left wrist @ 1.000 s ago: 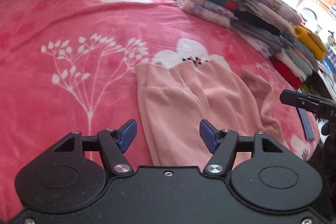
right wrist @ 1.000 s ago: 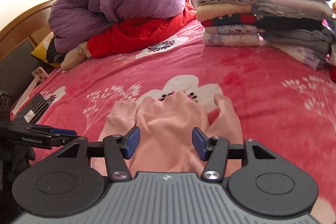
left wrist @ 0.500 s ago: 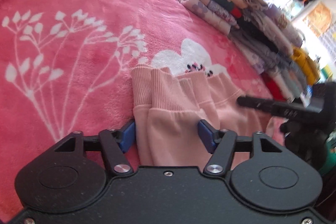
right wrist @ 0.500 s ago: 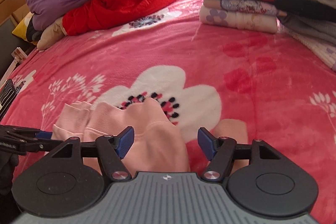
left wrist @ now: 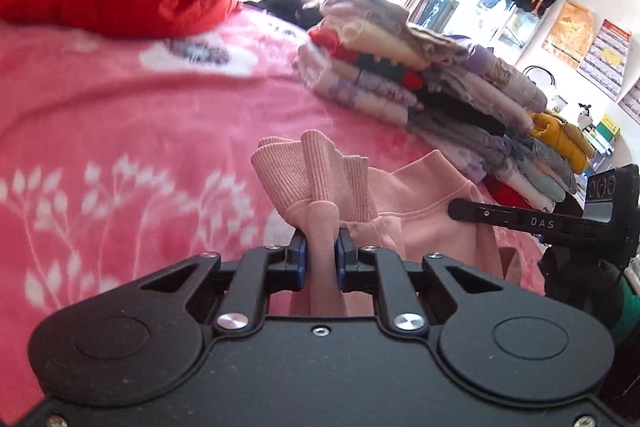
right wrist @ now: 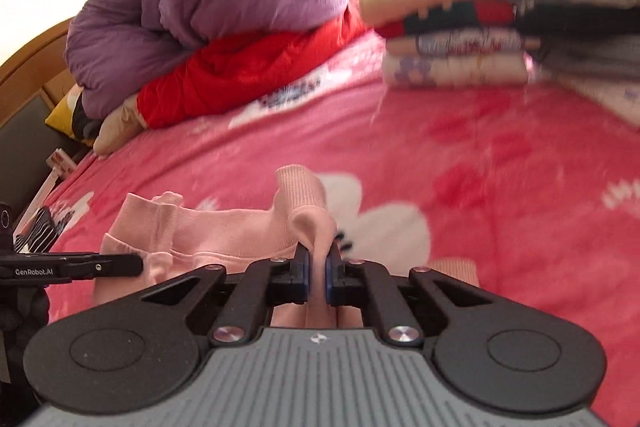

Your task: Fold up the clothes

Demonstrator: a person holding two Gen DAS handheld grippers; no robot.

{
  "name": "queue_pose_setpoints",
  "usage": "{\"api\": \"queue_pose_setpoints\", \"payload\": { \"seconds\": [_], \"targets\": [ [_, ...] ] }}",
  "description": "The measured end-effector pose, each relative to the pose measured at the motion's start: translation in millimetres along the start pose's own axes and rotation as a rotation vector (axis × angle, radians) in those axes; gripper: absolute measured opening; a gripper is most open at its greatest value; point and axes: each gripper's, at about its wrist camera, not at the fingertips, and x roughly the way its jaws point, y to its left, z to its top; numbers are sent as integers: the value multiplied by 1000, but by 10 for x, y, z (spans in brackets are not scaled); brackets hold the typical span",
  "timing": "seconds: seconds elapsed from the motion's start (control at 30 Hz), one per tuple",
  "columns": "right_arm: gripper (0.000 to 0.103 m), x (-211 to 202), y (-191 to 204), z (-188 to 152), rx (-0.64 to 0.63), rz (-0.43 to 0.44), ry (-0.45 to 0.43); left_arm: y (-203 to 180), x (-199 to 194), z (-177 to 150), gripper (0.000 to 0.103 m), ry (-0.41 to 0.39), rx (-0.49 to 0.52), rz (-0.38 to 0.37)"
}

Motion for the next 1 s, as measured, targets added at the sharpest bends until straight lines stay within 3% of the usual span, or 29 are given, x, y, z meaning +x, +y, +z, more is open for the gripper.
{"api": "queue_pose_setpoints", "payload": {
  "seconds": [0.2,0.33,0.47,0.57,0.6,0.63,0.77,0.87,1.0],
  "targets": [
    [9,117,-145,323,3,-41,-49,29,300,255,12,-42,85,2],
    [9,279,-266,381,20,-93,-41,90,529,244,12,-8,101,20],
    [12,506,-362,311,45,-133,20,198,651,183,12,37,68,75],
    [25,582,-392,284,61,-160,61,232,640,189,28,44,46,124],
    [26,561,-398,285,72,-168,59,241,600,209,44,30,35,138],
    [28,491,-421,303,90,-161,42,250,559,229,53,16,24,152],
    [56,-32,-608,334,182,-167,-95,267,372,295,53,-31,-17,159],
    [57,-423,-881,205,287,-208,-172,195,254,228,53,-30,-26,142],
    [56,-676,-1293,-269,494,-221,-164,95,97,132,53,-27,-37,118]
  ]
}}
